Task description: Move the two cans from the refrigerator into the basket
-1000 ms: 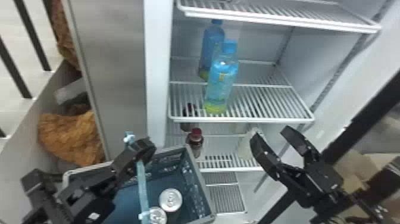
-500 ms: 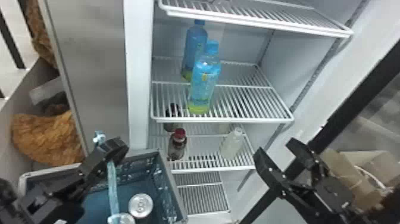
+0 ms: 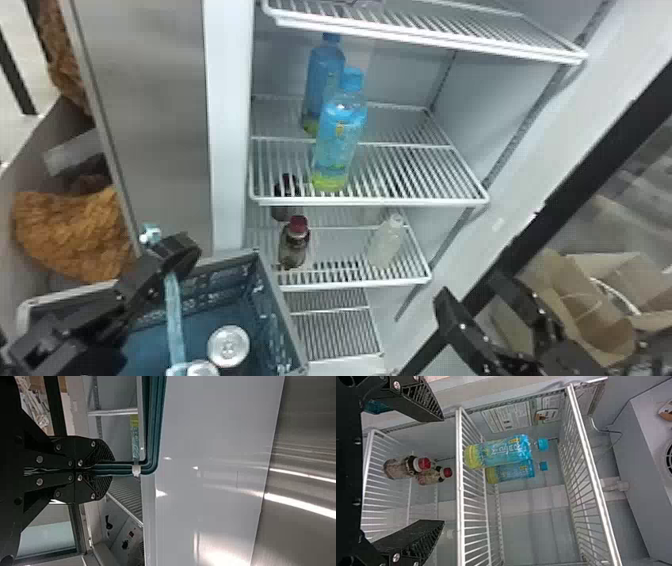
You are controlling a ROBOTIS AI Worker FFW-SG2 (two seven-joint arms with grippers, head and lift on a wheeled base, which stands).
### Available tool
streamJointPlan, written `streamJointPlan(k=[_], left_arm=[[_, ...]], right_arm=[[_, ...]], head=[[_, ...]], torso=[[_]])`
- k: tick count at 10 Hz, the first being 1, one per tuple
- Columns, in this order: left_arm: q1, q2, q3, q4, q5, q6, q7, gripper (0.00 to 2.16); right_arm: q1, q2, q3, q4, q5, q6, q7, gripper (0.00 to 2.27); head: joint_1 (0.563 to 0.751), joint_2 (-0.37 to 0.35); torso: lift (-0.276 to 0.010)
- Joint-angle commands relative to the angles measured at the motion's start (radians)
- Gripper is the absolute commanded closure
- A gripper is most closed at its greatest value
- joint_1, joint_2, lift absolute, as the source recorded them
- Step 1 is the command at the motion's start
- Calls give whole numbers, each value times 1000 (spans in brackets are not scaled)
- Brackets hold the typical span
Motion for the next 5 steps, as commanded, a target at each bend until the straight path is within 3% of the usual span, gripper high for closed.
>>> streamJointPlan(k=[1,5], left_arm=[[4,-1,4,-1,-2,0,0,1200],[2,-1,4,-11,-4,0,0,1200]], right_arm=[[37,13,-4,-5,2,-21,0,125],[22,17,2,12,2,-26,0,125]], head=[[695,-292],[695,-301]], torso=[[-35],[-35]])
